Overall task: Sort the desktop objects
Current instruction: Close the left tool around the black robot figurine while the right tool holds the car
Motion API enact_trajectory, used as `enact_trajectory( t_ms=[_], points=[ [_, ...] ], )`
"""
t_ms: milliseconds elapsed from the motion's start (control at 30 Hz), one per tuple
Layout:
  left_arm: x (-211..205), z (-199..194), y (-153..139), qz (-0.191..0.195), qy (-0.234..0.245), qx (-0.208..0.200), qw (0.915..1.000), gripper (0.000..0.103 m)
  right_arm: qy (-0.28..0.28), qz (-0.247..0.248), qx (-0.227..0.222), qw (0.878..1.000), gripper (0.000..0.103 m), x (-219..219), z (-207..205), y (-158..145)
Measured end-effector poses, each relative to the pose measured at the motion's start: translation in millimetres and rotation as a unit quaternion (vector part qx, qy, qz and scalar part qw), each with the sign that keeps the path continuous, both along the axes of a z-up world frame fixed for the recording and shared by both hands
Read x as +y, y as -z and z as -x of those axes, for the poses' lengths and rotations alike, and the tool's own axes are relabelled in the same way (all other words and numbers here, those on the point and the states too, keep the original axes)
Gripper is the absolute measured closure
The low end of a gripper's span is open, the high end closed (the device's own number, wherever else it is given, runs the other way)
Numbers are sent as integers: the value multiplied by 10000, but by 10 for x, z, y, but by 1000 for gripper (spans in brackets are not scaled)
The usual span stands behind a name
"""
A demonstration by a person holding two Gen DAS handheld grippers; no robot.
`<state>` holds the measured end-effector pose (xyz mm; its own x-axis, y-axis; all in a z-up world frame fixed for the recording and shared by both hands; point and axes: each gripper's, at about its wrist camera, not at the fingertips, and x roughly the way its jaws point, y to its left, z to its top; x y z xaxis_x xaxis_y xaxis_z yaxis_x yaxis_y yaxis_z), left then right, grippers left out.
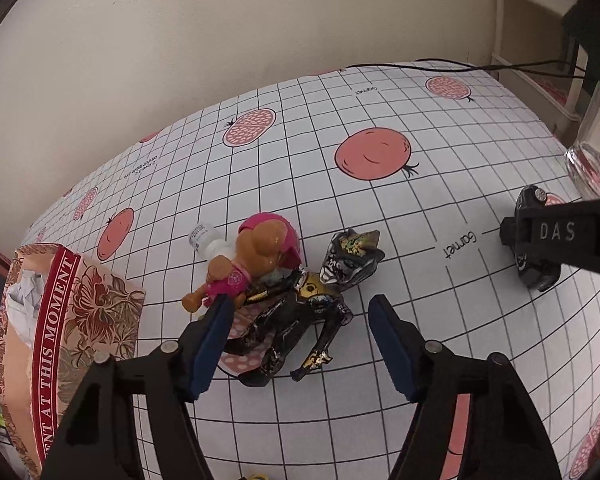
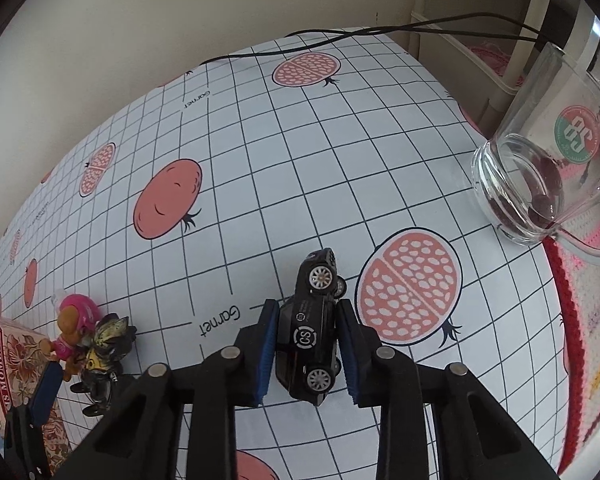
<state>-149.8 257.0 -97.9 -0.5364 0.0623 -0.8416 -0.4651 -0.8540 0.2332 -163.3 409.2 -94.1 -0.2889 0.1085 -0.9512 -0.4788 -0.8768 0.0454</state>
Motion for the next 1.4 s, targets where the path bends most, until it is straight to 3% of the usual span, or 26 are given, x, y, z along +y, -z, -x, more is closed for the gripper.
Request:
enact_trajectory(
  t_ms=[167,367,500,600,967,1233,1333,1367,1400],
  points=[
    [-4,3,68,84,11,-10,10000,41,-30,102,26,9999,72,-10,-14,-3],
    [1,-9,66,74,78,2,9999,41,-27,173,41,9998,72,-24,-25,2],
    [-38,22,54,-182,77,-232,9995,42,-3,227,51,9997,72,-18,-38,4],
    [-13,8,54,-168,146,-281,9994,42,-16,209,44,9998,72,-25,-41,6],
    [-72,56,86,-431,30,-289,9987,42,-33,177,45,9998,72,-29,-50,13],
    [-99,57,74,-381,-17,-243,9990,45,-14,189,43,9998,72,-30,-64,17],
    [-97,63,48,-134,-59,-101,9998,68,38,254,79,9996,72,-17,-80,11],
    [-107,73,35,-133,-60,-127,9998,80,66,276,120,9995,72,-13,-86,1],
    [-126,85,24,-216,-50,-191,9996,84,85,281,157,9994,72,-5,-93,-13]
  ],
)
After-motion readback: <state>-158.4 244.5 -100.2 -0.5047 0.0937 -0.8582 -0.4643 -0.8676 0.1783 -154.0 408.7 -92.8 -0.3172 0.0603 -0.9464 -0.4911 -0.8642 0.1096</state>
